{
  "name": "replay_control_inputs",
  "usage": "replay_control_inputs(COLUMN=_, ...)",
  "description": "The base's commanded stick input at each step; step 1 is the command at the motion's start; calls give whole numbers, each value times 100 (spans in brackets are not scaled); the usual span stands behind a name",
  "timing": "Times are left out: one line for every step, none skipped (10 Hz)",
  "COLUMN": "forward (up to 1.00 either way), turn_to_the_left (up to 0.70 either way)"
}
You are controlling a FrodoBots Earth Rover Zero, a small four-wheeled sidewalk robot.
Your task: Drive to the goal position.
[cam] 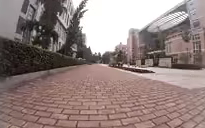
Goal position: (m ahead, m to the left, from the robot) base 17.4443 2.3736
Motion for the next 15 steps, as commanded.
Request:
replay_control_inputs(forward=70, turn_to_the_left=0)
replay_control_inputs(forward=70, turn_to_the_left=0)
replay_control_inputs(forward=70, turn_to_the_left=2)
replay_control_inputs(forward=70, turn_to_the_left=9)
replay_control_inputs(forward=70, turn_to_the_left=14)
replay_control_inputs(forward=70, turn_to_the_left=14)
replay_control_inputs(forward=70, turn_to_the_left=14)
replay_control_inputs(forward=70, turn_to_the_left=5)
replay_control_inputs(forward=70, turn_to_the_left=0)
replay_control_inputs(forward=70, turn_to_the_left=0)
replay_control_inputs(forward=70, turn_to_the_left=0)
replay_control_inputs(forward=70, turn_to_the_left=0)
replay_control_inputs(forward=70, turn_to_the_left=0)
replay_control_inputs(forward=70, turn_to_the_left=0)
replay_control_inputs(forward=70, turn_to_the_left=0)
